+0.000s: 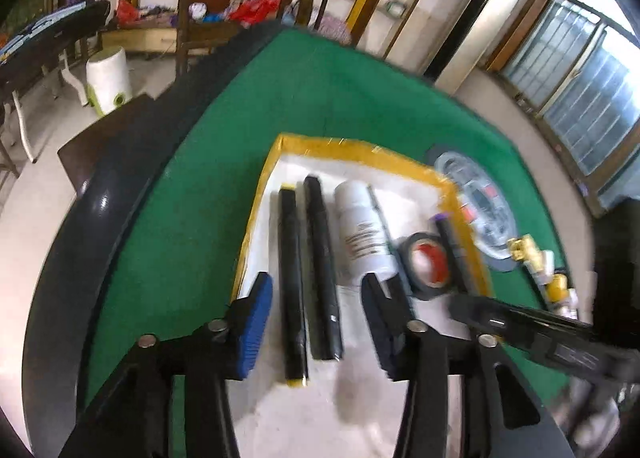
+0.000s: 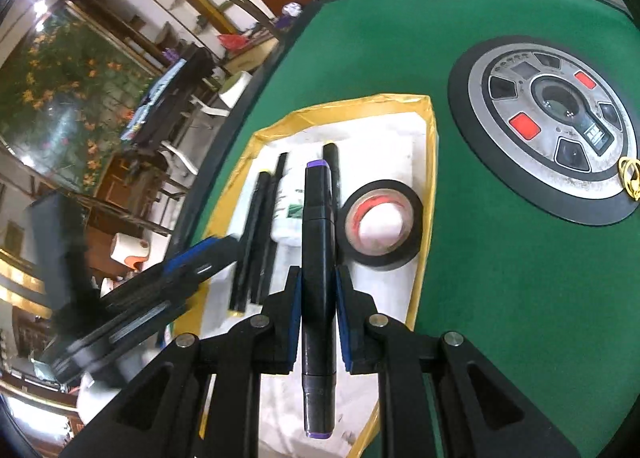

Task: Organize rigid objects
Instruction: 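Lay the marker in the white tray with the left tool while the right tool grasps a purple-capped marker, then lower the purple-capped marker into the white tray and open the right tool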

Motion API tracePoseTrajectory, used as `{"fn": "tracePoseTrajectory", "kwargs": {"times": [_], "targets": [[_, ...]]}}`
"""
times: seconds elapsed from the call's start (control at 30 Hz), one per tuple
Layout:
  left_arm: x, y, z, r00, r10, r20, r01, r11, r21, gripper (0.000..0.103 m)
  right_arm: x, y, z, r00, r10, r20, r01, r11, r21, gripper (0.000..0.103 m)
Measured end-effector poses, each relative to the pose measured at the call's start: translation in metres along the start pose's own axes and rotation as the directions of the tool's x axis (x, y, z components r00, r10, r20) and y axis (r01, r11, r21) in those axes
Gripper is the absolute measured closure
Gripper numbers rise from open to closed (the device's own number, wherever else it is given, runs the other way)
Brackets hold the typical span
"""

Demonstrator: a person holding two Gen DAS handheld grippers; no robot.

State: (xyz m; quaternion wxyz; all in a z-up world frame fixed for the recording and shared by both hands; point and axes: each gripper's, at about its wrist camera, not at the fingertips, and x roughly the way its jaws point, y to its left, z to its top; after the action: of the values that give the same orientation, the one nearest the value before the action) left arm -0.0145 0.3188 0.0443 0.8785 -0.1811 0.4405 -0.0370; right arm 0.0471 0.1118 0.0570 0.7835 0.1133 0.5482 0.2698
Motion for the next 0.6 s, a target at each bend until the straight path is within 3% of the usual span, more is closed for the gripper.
{"fn": "tracePoseTrajectory", "kwargs": {"times": [0.07,0.17,0.33,0.5,0.6], "targets": [[-0.019,0.006,-0.005,0.998,-0.034,0.051,0.035,0.999,-0.023,0.036,0.006,-0.001,-0.001,1.000,0.014,-0.028,-0.013,1.000,0.027,0.088],[-0.035,0.013,-0.012,0.993,-0.081,0.089,0.087,0.994,-0.067,0.035,0.013,0.003,-0.005,0.998,0.012,-0.061,-0.011,1.000,0.024,0.088],[-0.047,0.018,-0.025,0.989,-0.092,0.114,0.102,0.991,-0.085,0.035,0.021,0.013,0.003,0.991,-0.124,-0.044,0.122,0.992,-0.040,0.088],[-0.051,0.022,-0.028,0.989,-0.097,0.113,0.108,0.990,-0.095,0.035,0.033,0.010,0.029,0.959,-0.282,0.031,0.284,0.955,-0.090,0.088],[-0.056,0.023,-0.032,0.988,-0.104,0.114,0.115,0.989,-0.093,0.035,0.033,0.009,0.037,0.959,-0.281,0.042,0.284,0.956,-0.080,0.088]]}}
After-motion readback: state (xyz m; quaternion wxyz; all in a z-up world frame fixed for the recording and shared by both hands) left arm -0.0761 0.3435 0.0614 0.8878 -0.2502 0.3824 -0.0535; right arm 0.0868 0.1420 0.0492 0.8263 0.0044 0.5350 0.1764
